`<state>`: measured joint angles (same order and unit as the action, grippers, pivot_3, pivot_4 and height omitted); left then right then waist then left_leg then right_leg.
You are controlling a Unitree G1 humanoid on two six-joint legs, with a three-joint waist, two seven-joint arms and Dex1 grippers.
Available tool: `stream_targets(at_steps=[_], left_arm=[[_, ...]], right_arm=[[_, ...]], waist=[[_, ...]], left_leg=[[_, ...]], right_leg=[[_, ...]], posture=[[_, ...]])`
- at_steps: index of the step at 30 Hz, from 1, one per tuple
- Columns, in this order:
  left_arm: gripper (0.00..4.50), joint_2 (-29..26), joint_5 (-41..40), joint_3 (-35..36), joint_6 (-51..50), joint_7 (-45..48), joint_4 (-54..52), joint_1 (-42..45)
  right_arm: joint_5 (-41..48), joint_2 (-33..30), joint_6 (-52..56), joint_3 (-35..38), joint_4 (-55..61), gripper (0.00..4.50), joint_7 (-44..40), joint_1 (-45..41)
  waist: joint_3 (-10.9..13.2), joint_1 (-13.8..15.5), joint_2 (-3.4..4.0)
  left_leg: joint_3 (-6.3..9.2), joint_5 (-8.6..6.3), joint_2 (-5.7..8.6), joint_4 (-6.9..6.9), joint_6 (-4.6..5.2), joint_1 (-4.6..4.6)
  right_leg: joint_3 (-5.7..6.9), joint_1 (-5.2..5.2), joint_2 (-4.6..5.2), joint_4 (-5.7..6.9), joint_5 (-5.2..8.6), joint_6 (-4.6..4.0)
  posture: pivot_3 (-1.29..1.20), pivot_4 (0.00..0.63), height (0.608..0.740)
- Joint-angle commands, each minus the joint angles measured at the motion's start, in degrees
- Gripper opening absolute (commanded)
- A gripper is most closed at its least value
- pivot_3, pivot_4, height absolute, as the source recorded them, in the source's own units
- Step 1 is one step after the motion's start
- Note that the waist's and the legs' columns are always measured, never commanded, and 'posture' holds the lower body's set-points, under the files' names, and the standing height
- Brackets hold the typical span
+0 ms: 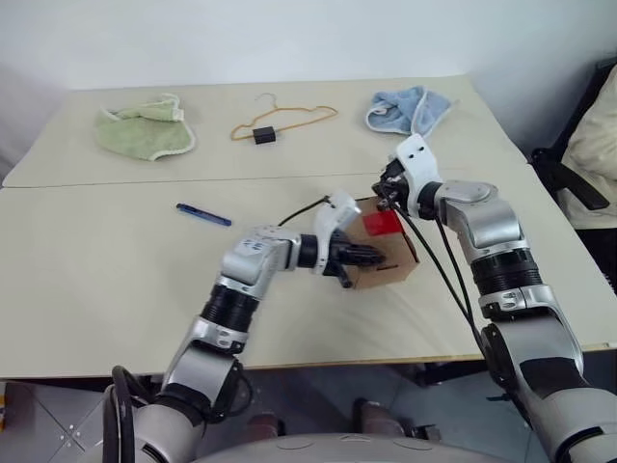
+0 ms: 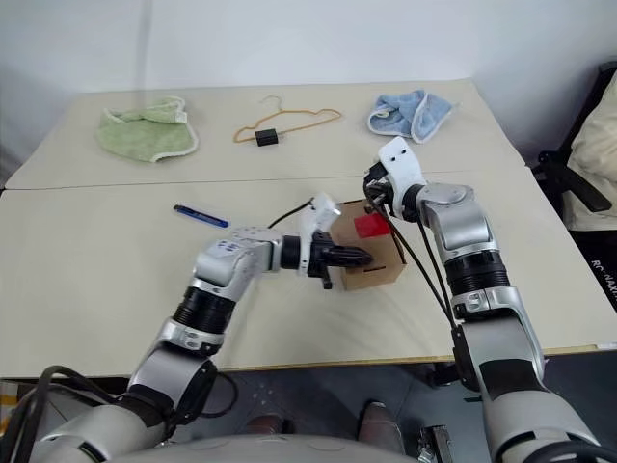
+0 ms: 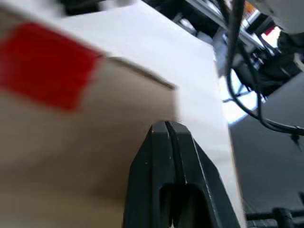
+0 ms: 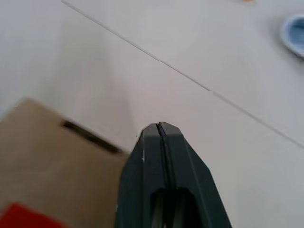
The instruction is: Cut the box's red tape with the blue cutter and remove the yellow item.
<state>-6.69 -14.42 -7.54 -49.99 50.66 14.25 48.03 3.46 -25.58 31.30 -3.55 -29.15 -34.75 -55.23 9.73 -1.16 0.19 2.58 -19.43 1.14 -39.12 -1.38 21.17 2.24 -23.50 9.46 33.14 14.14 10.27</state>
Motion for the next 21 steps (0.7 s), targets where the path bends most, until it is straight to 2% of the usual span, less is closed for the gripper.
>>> stream_targets(at_steps=[1,8,10,14,18,21], left_arm=[[0.01,-2.43,-1.92,1.56,-1.20,-0.60,-1.79,-1.01],[0.01,-8.32,-5.12,5.60,-2.53,-1.41,-0.74,-0.29],[0.01,-9.36,-4.98,6.94,-1.37,-2.05,2.10,0.76],[0.01,-10.36,-2.68,5.31,3.09,-2.49,6.65,1.05],[0.01,-6.56,0.11,5.15,16.36,-5.90,12.85,1.07],[0.01,-1.87,2.05,6.61,27.71,-10.82,24.45,5.01]], right_arm=[[0.80,-2.03,0.28,4.52,6.47,0.00,3.43,1.70],[2.50,-5.68,5.87,12.08,19.20,0.00,8.48,6.49],[3.26,-7.20,10.19,13.55,23.24,0.00,8.44,9.85],[4.48,-8.69,14.91,15.11,30.26,0.00,8.49,17.16],[6.37,-11.16,26.73,15.70,43.52,0.00,8.14,26.56],[7.91,-12.27,37.73,17.26,54.22,0.00,9.07,33.04]], waist=[[0.00,0.08,0.00],[0.01,-0.28,0.02],[0.02,-0.25,0.00],[0.05,0.09,-0.05],[0.05,1.28,-0.05],[0.09,1.99,-0.12]], left_leg=[[0.00,0.00,0.00,0.00,0.00,0.01],[-0.02,0.00,0.00,0.05,0.00,0.07],[-0.02,0.00,-0.01,0.05,0.00,0.05],[-0.04,-0.02,0.01,0.05,0.03,0.06],[-0.08,-0.02,0.02,0.05,0.04,0.10],[-0.10,-0.03,0.03,0.00,0.05,0.14]], right_leg=[[0.00,-0.01,0.00,-0.01,0.00,0.00],[-0.02,-0.13,0.00,0.04,0.01,-0.02],[-0.02,-0.12,0.00,0.06,0.02,-0.04],[-0.02,-0.11,0.00,0.05,0.02,-0.04],[-0.05,-0.17,0.00,0.06,0.02,-0.04],[-0.05,-0.16,0.00,0.03,0.02,-0.04]], posture=[[0.00,0.150,0.740],[0.00,0.150,0.740],[0.00,0.150,0.740],[0.00,0.150,0.740],[0.00,0.150,0.740],[0.00,0.150,0.740]])
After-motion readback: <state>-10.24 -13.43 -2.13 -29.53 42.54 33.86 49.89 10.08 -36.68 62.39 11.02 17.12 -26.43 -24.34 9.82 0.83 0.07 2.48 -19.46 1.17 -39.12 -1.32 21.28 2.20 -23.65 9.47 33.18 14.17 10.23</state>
